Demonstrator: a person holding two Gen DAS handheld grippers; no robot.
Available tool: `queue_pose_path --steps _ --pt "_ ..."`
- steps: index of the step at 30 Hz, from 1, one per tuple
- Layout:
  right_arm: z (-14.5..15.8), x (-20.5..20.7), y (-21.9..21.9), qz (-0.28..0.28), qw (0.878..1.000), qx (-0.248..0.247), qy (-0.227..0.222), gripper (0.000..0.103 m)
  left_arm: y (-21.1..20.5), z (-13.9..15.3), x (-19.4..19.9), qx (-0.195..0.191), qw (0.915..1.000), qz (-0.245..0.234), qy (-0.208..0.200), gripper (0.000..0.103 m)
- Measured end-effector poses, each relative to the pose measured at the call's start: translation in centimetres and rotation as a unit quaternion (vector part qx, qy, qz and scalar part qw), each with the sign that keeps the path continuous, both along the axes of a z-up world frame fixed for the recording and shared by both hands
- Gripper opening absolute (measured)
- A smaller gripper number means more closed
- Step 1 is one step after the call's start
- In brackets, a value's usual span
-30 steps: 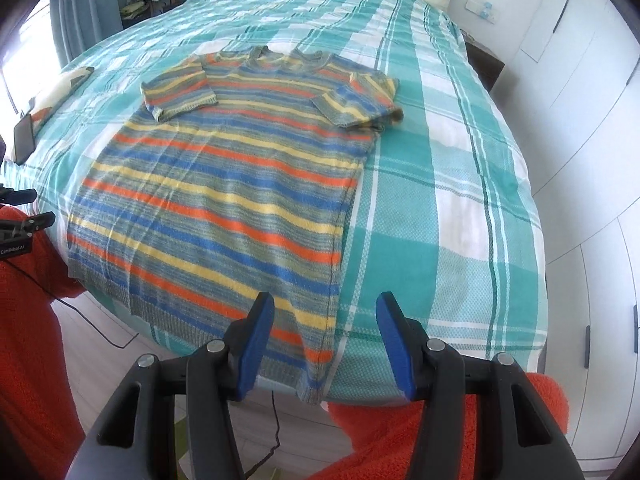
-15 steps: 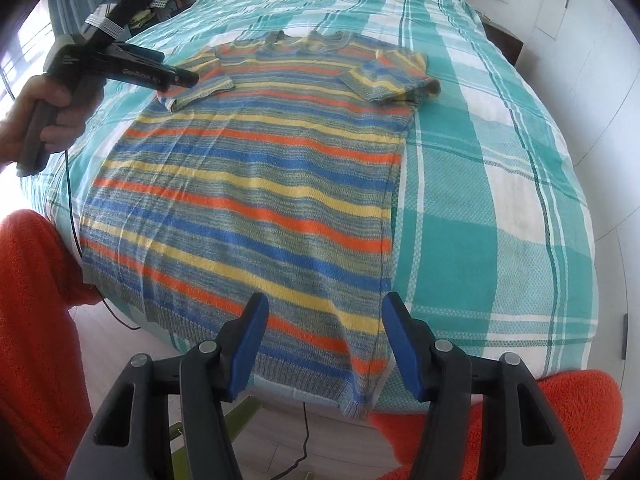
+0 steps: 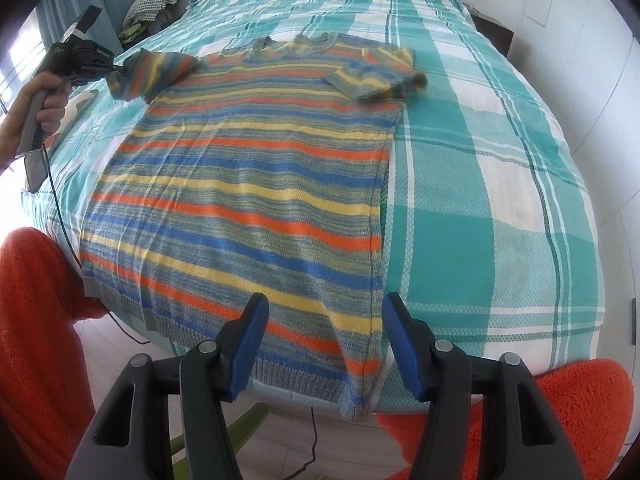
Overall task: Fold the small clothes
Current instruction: 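Fold the held sleeve across the sweater body and open the left gripper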
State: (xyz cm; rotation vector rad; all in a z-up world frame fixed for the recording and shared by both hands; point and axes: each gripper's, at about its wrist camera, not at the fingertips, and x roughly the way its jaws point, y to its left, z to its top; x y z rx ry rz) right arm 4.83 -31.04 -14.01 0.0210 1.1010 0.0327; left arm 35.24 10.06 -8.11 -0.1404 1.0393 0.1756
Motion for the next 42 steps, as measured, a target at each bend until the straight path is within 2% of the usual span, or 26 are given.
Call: queue_pose_path --steps 2,4,7,15,18,19,20,21,22,23,25,27,29,30,33,36,37,38,39,40,41,42 --pt "-0.2 0.3 0.2 0.003 1.000 0.002 0.004 0.059 4.0 -1.5 0.5 0.002 0.9980 0.060 0.022 0.004" --pt "-0.5 0.5 0.6 0.009 1.000 0.001 0.010 0.059 5.9 -3.8 0.7 0.015 0.9953 0.086 0.043 0.004" --pt "-0.9 0.5 1.3 0.020 1.000 -0.006 0.017 0.059 6.2 -6.2 0.4 0.039 0.9933 0.088 0.064 0.004" --pt "-1.4 0.4 1.3 0.022 0.999 -0.013 0.027 0.059 6.6 -9.5 -0.5 0.037 0.9912 0.100 0.078 0.004" --pt "-1.0 0.5 0.4 0.010 1.000 -0.001 0.027 0.059 6.6 -9.5 -1.1 0.044 0.9931 0.089 0.062 0.015" --pt "-0.5 0.6 -0.1 0.007 1.000 0.008 0.026 0.059 6.8 -9.3 -1.4 0.051 0.9929 0.089 0.060 0.036" --pt "0.1 0.9 -0.8 0.007 1.000 0.018 0.023 0.059 6.9 -9.2 -1.8 0.060 0.9918 0.093 0.065 0.074" --pt "1.0 1.3 -1.5 0.008 1.000 0.020 0.016 0.059 7.2 -9.0 -2.4 0.074 0.9890 0.103 0.076 0.089" --pt "2.1 2.0 -2.2 0.011 1.000 0.010 0.007 0.063 7.4 -8.6 -3.3 0.083 0.9871 0.114 0.076 0.096" --pt "3.1 2.9 -2.9 0.013 1.000 -0.012 -0.004 0.076 7.4 -8.0 -4.5 0.077 0.9880 0.117 0.064 0.096" --pt "5.2 5.2 -4.0 0.021 0.997 -0.068 -0.033 0.086 7.3 -7.3 -7.3 0.036 0.9925 0.108 0.046 0.096" --pt "6.6 8.0 -4.6 0.033 0.992 -0.106 -0.061 0.086 7.0 -7.0 -9.8 0.013 0.9943 0.102 0.026 0.096" --pt "6.6 11.5 -4.2 0.066 0.988 -0.119 -0.069 0.086 6.6 -7.3 -11.7 0.028 0.9940 0.105 0.010 0.096" --pt "6.1 13.3 -3.5 0.088 0.986 -0.123 -0.067 0.086 6.5 -7.5 -12.2 0.036 0.9930 0.112 0.011 0.096" --pt "3.1 18.2 -0.2 0.169 0.973 -0.142 -0.060 0.086 6.6 -7.2 -12.1 0.013 0.9943 0.105 0.001 0.096" --pt "-1.4 22.5 2.1 0.214 0.957 -0.192 -0.044 0.084 6.7 -7.8 -11.4 0.040 0.9928 0.113 0.010 0.096" --pt "-2.7 23.6 2.1 0.219 0.952 -0.211 -0.038 0.083 6.9 -8.1 -11.1 0.037 0.9924 0.116 0.018 0.096" --pt "-3.7 24.6 1.6 0.218 0.952 -0.213 -0.025 0.076 7.2 -8.6 -11.4 0.027 0.9919 0.121 0.024 0.096" --pt "-3.9 25.4 0.6 0.213 0.961 -0.179 -0.014 0.067 7.4 -8.9 -11.5 0.018 0.9914 0.127 0.028 0.096" --pt "-3.3 26.0 -0.9 0.189 0.971 -0.145 -0.008 0.031 7.7 -9.0 -11.6 0.010 0.9909 0.131 0.030 0.096" --pt "-2.4 26.4 -2.4 0.153 0.980 -0.130 -0.008 0.006 7.9 -9.0 -11.7 0.003 0.9906 0.134 0.029 0.096" --pt "-1.1 26.4 -4.4 0.123 0.988 -0.095 -0.019 0.006 8.0 -9.0 -11.7 -0.002 0.9904 0.136 0.026 0.096"
